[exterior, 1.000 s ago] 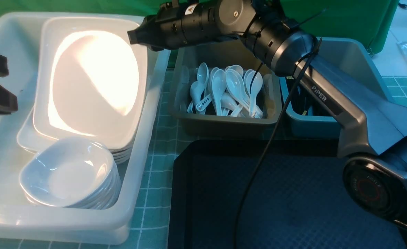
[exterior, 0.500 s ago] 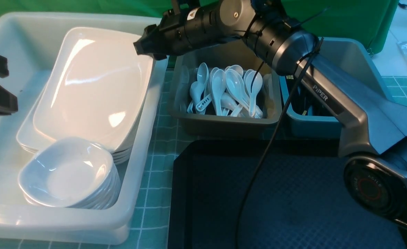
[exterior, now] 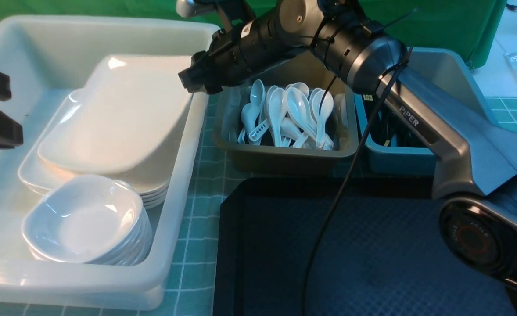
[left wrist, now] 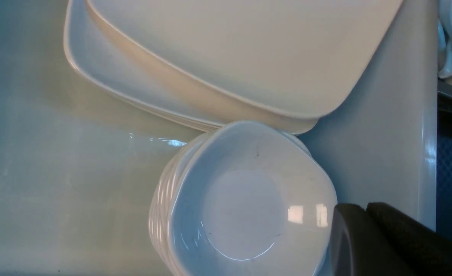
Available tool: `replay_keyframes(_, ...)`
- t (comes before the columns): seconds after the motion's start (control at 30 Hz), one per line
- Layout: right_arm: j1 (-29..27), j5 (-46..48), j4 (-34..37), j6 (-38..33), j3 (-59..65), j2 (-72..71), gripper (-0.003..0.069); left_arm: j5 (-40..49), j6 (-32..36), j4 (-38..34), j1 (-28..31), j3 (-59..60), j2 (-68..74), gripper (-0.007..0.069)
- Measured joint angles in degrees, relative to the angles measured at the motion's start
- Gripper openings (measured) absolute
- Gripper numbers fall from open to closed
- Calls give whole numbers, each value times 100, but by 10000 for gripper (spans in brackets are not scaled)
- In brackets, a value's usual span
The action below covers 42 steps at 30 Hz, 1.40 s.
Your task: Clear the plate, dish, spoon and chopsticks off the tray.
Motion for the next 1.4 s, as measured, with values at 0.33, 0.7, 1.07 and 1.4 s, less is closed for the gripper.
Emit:
replay_keyframes(0.33, 11, 948, -1027, 498, -78, -443, 294, -126, -11, 0, 0, 0, 0, 14)
replay_keyframes(0.7, 11, 2261, -2079, 936, -93, -1612, 25, -260, -83, 276, 0, 0, 82, 14)
replay_keyframes(1.07, 11, 2274, -2509, 1043, 437, -3015, 18, -570, -342, 903, 0, 0, 1498, 14)
replay_keyframes(1.4, 11, 2274, -2668, 929, 1382, -3962, 19, -1533, -379, 1149, 0, 0, 2590, 14)
